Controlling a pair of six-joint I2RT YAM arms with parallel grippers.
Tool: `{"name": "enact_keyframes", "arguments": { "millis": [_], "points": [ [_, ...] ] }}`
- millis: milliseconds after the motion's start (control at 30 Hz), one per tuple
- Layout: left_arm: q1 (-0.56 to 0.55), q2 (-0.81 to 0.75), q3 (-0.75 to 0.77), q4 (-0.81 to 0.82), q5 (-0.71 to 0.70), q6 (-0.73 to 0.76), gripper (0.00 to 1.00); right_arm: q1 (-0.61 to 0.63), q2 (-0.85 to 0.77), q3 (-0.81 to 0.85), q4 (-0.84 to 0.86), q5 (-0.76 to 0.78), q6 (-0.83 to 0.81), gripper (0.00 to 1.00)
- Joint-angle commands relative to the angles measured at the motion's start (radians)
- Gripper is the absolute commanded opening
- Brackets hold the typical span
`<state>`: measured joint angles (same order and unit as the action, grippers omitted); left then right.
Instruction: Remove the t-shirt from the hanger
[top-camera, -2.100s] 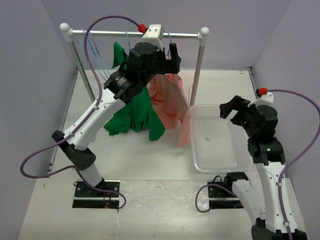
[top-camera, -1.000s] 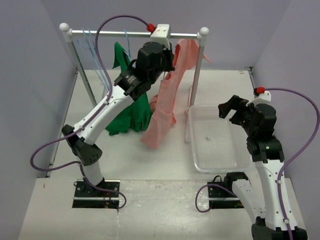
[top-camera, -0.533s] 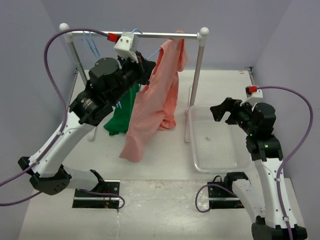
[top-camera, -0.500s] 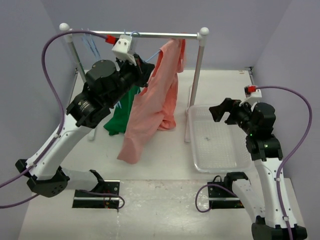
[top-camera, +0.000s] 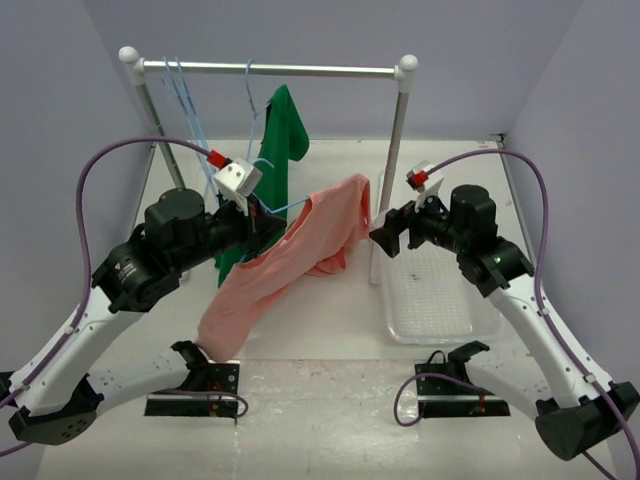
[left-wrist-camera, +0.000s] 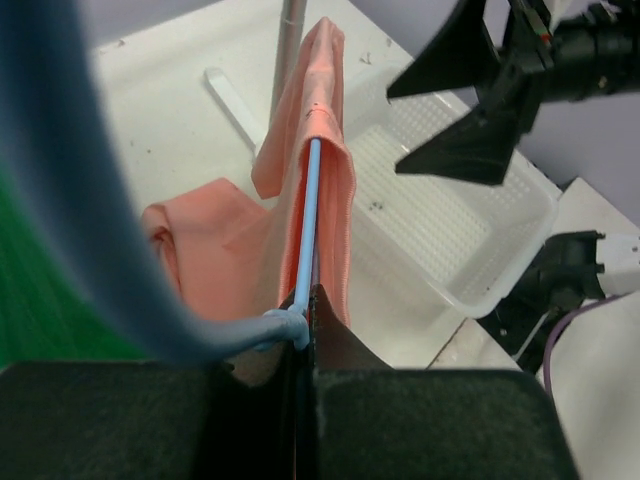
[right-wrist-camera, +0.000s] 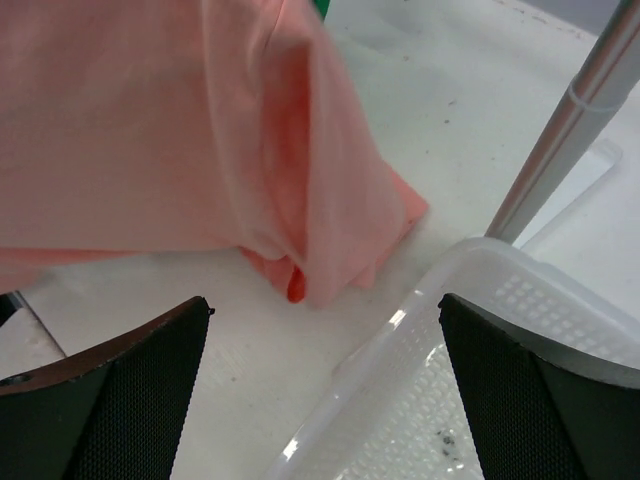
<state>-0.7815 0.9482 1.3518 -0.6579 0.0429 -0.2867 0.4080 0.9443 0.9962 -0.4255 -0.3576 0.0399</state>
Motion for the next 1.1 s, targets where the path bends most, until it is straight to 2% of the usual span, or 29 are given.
{"name": "enact_keyframes", "arguments": {
  "millis": [0, 233, 300, 400, 433, 467, 500, 533, 567, 633, 700, 733, 800, 967, 1067],
  "points": [
    [-0.004, -0.058, -0.017, -0.002, 0.107, 0.04, 0.0, 0.003, 0.042, 0.082, 0.088, -0.012, -0.184, 0.99],
    [-0.004, -0.129, -0.042, -0.002, 0.121, 0.057, 0.0, 0.003, 0.235, 0.214, 0.067, -0.239, -0.259, 0.99],
    [-0.004, -0.14, -0.043, 0.001, 0.114, 0.06, 0.0, 0.003, 0.261, 0.226, 0.08, -0.323, -0.258, 0.95],
    [-0.004, -0.146, -0.049, 0.009, 0.11, 0.07, 0.0, 0.003, 0.3, 0.222, 0.152, -0.321, -0.215, 0.47],
    [-0.004, -0.144, -0.049, 0.009, 0.107, 0.076, 0.0, 0.003, 0.307, 0.222, 0.171, -0.296, -0.204, 0.15],
    [-0.004, -0.144, -0.048, 0.009, 0.103, 0.078, 0.0, 0.003, 0.309, 0.22, 0.223, -0.255, -0.152, 0.0],
    [-0.004, -0.143, -0.048, 0.007, 0.095, 0.078, 0.0, 0.002, 0.306, 0.213, 0.266, -0.066, -0.108, 0.0],
    [-0.004, -0.144, -0.046, 0.004, 0.074, 0.08, 0.0, -0.006, 0.3, 0.197, 0.312, 0.025, -0.065, 0.0],
    [-0.005, -0.146, -0.048, 0.0, 0.054, 0.077, 0.0, -0.014, 0.297, 0.191, 0.326, 0.192, -0.048, 0.0],
    [-0.004, -0.161, -0.057, -0.006, 0.01, 0.075, 0.0, -0.072, 0.294, 0.185, 0.337, 0.331, 0.085, 0.0],
    [-0.004, -0.176, -0.072, -0.011, -0.012, 0.072, 0.0, -0.15, 0.283, 0.168, 0.333, 0.289, 0.152, 0.0],
    [-0.004, -0.193, -0.075, -0.012, -0.035, 0.064, 0.0, -0.228, 0.271, 0.139, 0.352, 0.278, 0.223, 0.0],
    [-0.005, -0.222, -0.086, -0.02, -0.079, 0.049, 0.0, -0.284, 0.263, 0.105, 0.384, 0.237, 0.216, 0.0],
    [-0.004, -0.295, -0.12, -0.003, -0.115, 0.043, 0.0, -0.313, 0.283, 0.087, 0.352, 0.237, 0.196, 0.0],
    [-0.004, -0.321, -0.129, 0.009, -0.117, 0.038, 0.0, -0.313, 0.283, 0.076, 0.346, 0.131, 0.183, 0.0]
  ]
}}
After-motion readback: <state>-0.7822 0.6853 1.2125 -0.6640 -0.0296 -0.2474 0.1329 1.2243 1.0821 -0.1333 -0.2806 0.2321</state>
